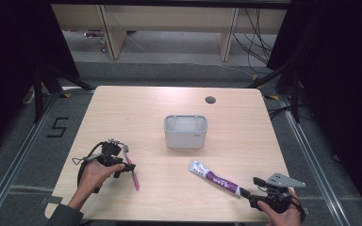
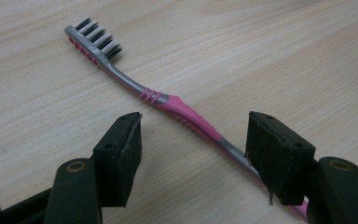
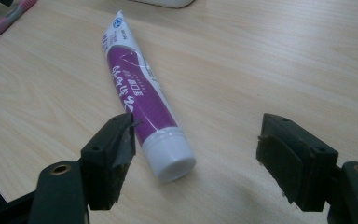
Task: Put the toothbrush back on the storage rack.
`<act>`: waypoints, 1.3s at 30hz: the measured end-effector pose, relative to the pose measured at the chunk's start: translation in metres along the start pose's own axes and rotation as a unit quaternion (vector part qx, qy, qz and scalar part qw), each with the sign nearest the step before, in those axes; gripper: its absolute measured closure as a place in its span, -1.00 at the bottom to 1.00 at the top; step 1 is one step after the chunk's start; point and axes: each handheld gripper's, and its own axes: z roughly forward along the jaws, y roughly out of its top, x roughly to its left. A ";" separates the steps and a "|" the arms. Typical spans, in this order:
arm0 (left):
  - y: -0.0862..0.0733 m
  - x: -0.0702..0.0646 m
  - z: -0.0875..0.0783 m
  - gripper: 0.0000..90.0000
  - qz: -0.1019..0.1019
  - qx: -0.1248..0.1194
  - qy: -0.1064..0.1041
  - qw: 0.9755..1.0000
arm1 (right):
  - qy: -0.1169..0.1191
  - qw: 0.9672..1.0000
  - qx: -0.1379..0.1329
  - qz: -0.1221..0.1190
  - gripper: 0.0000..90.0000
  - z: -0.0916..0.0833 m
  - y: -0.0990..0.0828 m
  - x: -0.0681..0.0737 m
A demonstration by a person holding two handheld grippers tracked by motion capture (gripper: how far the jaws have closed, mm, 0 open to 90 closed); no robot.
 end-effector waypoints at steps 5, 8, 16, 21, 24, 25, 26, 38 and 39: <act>0.004 -0.002 0.003 -0.21 0.001 0.008 0.002 1.000 | -0.006 1.000 -0.003 -0.016 -0.38 0.000 0.000 -0.002; 0.005 -0.003 0.006 -0.21 0.003 0.009 0.006 1.000 | 0.002 1.000 -0.001 0.001 -0.38 0.000 0.000 0.000; 0.008 -0.005 0.013 -0.21 0.004 0.017 0.010 1.000 | 0.001 1.000 0.002 0.003 -0.38 0.000 0.000 0.000; 0.012 -0.007 0.014 -0.20 0.014 0.025 0.020 0.999 | -0.003 1.000 -0.001 -0.013 -0.38 -0.001 0.001 -0.002; 0.014 -0.009 0.015 -0.16 0.027 0.033 0.028 0.999 | -0.003 1.000 0.000 -0.009 -0.38 -0.001 0.001 -0.001; 0.014 -0.010 0.015 -0.12 0.031 0.034 0.031 0.998 | -0.004 1.000 0.000 -0.010 -0.38 -0.001 0.001 -0.002; 0.015 -0.011 0.015 -0.09 0.041 0.038 0.035 0.998 | -0.004 1.000 0.000 -0.010 -0.38 -0.001 0.001 -0.002; 0.014 -0.012 0.012 0.40 0.071 0.054 0.034 0.995 | 0.005 1.000 0.001 0.007 -0.38 -0.001 0.000 0.000; 0.013 -0.012 0.012 0.42 0.073 0.052 0.035 0.995 | 0.005 1.000 0.000 0.005 -0.38 -0.001 0.000 0.000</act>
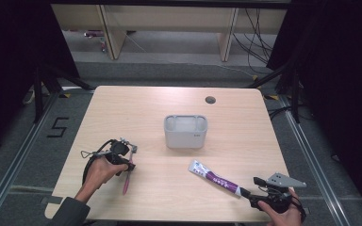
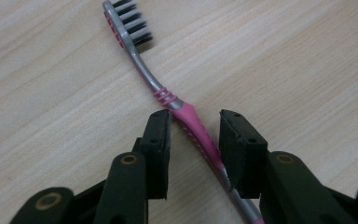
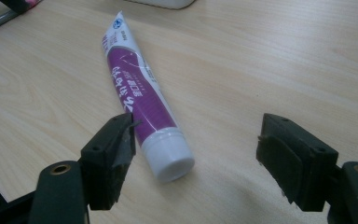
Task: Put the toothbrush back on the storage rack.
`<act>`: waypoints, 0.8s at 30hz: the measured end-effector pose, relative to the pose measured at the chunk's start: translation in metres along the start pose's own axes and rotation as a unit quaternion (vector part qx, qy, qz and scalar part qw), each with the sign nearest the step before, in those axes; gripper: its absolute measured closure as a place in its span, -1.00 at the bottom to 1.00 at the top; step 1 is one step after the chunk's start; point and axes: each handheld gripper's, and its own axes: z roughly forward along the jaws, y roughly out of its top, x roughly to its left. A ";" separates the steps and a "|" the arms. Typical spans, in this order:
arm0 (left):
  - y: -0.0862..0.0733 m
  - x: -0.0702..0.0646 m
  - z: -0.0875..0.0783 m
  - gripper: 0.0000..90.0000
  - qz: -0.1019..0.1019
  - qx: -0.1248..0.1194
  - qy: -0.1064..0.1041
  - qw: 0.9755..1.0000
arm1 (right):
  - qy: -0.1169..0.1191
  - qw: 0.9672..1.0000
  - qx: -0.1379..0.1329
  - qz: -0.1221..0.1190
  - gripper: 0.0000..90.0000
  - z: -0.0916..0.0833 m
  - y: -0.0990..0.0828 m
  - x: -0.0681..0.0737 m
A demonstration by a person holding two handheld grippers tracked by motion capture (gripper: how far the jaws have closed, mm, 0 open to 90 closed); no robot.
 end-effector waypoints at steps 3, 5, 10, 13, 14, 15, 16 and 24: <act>0.000 0.001 -0.001 0.50 0.006 0.003 -0.002 1.000 | 0.000 1.000 0.001 0.002 -0.38 0.000 0.000 0.000; -0.001 0.001 -0.001 0.55 0.009 0.004 -0.005 1.000 | 0.000 1.000 -0.004 -0.011 -0.38 0.000 0.000 -0.002; 0.000 0.001 -0.001 0.66 0.025 0.015 -0.003 1.000 | 0.000 1.000 -0.003 -0.013 -0.38 0.000 0.000 -0.003; 0.001 0.001 -0.001 0.69 0.031 0.020 -0.002 0.999 | 0.000 1.000 -0.004 -0.012 -0.38 0.000 0.000 -0.003; 0.001 0.000 -0.002 0.70 0.033 0.023 -0.002 0.999 | 0.000 1.000 -0.004 -0.012 -0.38 0.000 0.000 -0.003; 0.002 0.001 -0.002 0.71 0.035 0.025 -0.002 0.999 | 0.000 1.000 -0.004 -0.012 -0.38 0.000 0.000 -0.003; 0.002 0.001 -0.002 0.72 0.036 0.027 -0.003 0.999 | 0.000 1.000 -0.004 -0.012 -0.38 0.000 0.000 -0.003; 0.004 0.001 -0.002 0.78 0.037 0.048 -0.004 0.998 | 0.001 1.000 -0.003 -0.012 -0.38 0.000 0.000 -0.003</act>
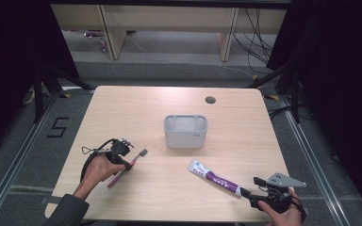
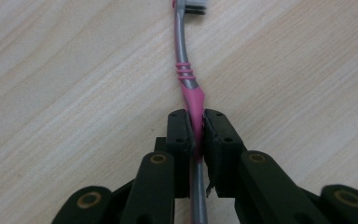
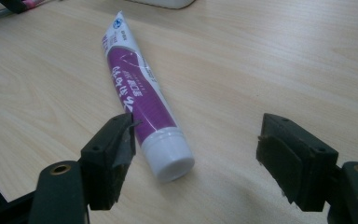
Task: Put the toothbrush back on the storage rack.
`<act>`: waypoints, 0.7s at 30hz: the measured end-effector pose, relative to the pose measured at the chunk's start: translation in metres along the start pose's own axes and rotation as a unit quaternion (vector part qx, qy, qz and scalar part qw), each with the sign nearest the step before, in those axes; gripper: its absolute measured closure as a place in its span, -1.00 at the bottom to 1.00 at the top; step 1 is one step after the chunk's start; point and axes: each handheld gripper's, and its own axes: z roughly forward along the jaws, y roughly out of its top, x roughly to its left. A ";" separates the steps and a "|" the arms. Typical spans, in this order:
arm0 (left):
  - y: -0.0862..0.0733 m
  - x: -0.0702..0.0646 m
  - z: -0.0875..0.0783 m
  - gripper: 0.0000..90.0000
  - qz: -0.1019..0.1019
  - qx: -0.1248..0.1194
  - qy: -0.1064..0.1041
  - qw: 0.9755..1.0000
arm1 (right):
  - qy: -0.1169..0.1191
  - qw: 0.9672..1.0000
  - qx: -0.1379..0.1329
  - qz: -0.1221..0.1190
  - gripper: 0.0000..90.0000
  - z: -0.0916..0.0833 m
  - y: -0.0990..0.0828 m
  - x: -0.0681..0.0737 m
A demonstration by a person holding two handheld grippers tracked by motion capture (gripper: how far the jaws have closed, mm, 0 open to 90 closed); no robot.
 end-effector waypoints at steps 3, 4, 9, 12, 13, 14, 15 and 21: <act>0.001 0.001 0.000 0.79 0.010 0.004 0.001 1.000 | 0.001 1.000 0.003 0.004 -0.38 0.000 0.000 0.001; 0.002 -0.001 0.000 0.79 -0.004 0.011 -0.001 1.000 | 0.002 1.000 0.003 0.004 -0.38 0.000 0.000 0.001; 0.007 0.000 0.001 0.79 0.003 0.028 -0.002 1.000 | 0.001 1.000 0.000 0.000 -0.38 0.000 0.000 0.000; 0.009 -0.001 0.001 0.79 0.001 0.036 -0.002 0.999 | 0.000 1.000 0.000 0.000 -0.38 0.000 0.000 0.000; 0.010 0.000 0.001 0.80 0.007 0.043 -0.001 0.999 | 0.000 1.000 0.000 0.000 -0.38 0.000 0.000 0.000; 0.011 0.000 0.002 0.80 0.002 0.042 -0.003 0.999 | 0.001 1.000 0.000 0.000 -0.38 0.000 0.000 0.000; 0.011 0.000 0.002 0.80 0.002 0.042 -0.003 0.999 | 0.001 1.000 0.000 0.000 -0.38 0.000 0.000 0.000; 0.016 0.001 0.002 0.81 0.016 0.069 0.006 0.997 | -0.003 1.000 -0.005 -0.003 -0.38 0.000 0.000 0.000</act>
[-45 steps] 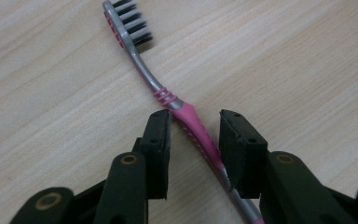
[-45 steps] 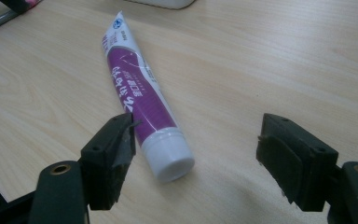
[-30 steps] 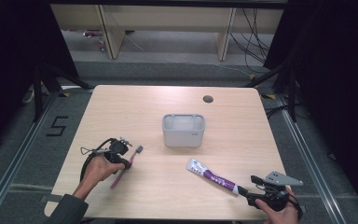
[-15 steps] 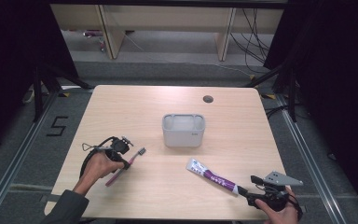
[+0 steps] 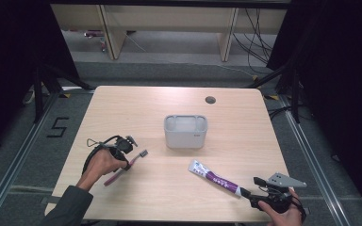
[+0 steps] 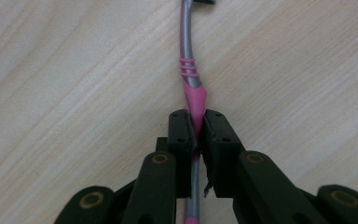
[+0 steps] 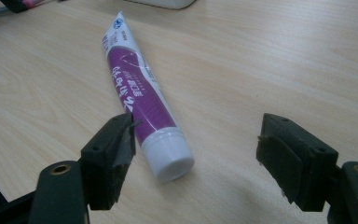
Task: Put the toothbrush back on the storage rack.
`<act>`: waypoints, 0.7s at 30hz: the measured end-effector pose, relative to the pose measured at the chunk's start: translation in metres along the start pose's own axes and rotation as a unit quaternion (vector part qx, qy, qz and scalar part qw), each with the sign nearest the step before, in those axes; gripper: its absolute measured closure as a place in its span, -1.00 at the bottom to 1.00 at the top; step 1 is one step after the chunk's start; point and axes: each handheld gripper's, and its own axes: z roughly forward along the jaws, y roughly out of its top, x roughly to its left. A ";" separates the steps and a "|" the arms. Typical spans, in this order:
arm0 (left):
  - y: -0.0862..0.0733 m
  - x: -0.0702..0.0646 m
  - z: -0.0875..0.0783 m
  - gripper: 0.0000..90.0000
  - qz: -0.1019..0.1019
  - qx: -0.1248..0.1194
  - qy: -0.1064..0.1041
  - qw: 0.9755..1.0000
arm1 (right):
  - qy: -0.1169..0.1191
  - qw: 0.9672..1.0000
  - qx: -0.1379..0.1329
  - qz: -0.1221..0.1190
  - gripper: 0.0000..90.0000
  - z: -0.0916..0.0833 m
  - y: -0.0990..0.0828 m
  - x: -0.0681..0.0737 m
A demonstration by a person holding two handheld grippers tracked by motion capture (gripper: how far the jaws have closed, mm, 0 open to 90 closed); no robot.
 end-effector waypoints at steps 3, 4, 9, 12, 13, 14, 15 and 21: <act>0.001 -0.001 0.000 0.81 0.003 0.004 0.001 1.000 | 0.002 1.000 0.004 0.001 -0.38 0.000 0.000 0.000; 0.001 -0.001 0.000 0.81 0.003 0.004 0.001 1.000 | 0.002 1.000 0.004 0.001 -0.38 0.000 0.000 0.000; 0.001 -0.003 0.000 0.82 0.016 0.013 0.006 1.000 | 0.002 1.000 0.004 -0.001 -0.38 0.000 0.000 -0.001; 0.002 -0.001 -0.003 0.82 0.029 0.006 0.010 1.000 | -0.001 1.000 0.002 -0.003 -0.38 0.000 0.000 -0.001; 0.001 -0.001 -0.005 0.82 0.028 -0.002 0.010 1.000 | -0.001 1.000 0.002 -0.003 -0.38 0.000 0.000 -0.001; 0.002 -0.001 -0.007 0.82 0.030 -0.003 0.011 1.000 | -0.001 1.000 0.002 -0.003 -0.38 0.000 0.000 -0.001; 0.001 -0.001 -0.009 0.82 0.030 -0.006 0.009 0.999 | -0.001 1.000 0.002 -0.003 -0.38 0.000 0.000 -0.002; 0.000 0.002 -0.023 0.82 0.024 -0.043 0.000 0.999 | -0.003 1.000 0.002 -0.006 -0.38 0.000 0.000 -0.002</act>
